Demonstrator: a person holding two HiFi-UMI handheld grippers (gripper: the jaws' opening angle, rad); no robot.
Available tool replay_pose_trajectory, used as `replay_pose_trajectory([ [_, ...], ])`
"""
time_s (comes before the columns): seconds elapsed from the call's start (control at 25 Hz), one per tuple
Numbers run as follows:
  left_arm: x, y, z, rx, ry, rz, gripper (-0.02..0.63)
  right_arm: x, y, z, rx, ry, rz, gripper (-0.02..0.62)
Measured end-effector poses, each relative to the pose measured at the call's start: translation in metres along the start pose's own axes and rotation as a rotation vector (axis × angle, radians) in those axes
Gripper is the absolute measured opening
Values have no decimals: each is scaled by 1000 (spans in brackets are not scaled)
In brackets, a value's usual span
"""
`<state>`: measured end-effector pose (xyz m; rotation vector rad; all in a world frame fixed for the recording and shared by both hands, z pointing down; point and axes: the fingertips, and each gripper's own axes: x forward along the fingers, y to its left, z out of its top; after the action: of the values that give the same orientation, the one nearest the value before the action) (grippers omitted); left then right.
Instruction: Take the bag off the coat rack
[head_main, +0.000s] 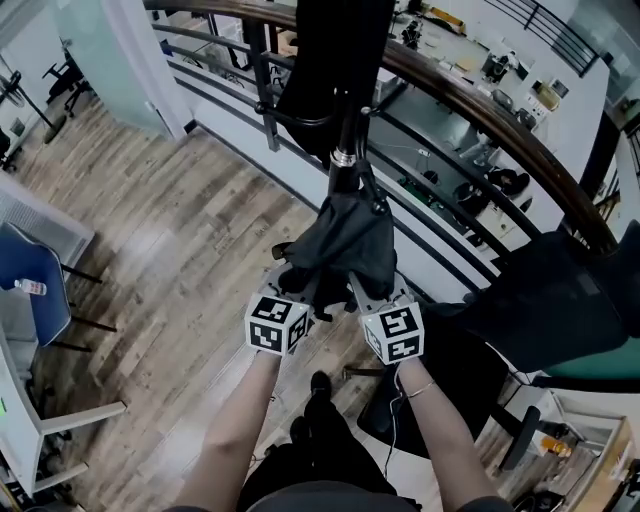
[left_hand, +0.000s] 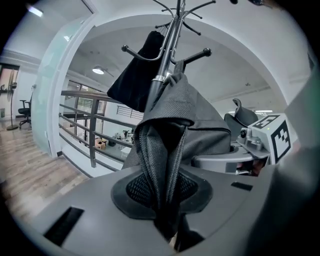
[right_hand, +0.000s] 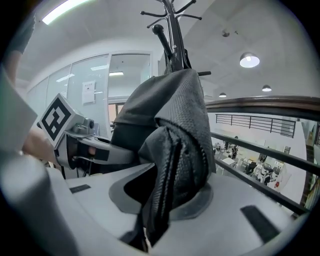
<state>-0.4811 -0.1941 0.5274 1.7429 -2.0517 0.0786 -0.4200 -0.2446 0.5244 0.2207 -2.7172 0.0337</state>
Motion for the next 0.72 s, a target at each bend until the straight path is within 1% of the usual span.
replay_pose_trajectory([
  [0.24,-11,-13,3,-17,5,-11,55,-13,7,4,-45,3,-18,54],
  [0.44,-24,-18,6,-21,11,-8,51,-23,18,8,-78,-6,-22,38],
  [0.72,-49,-37,12,-12,-16,-16,46,-50,35,18,-88,-29,-19,34],
])
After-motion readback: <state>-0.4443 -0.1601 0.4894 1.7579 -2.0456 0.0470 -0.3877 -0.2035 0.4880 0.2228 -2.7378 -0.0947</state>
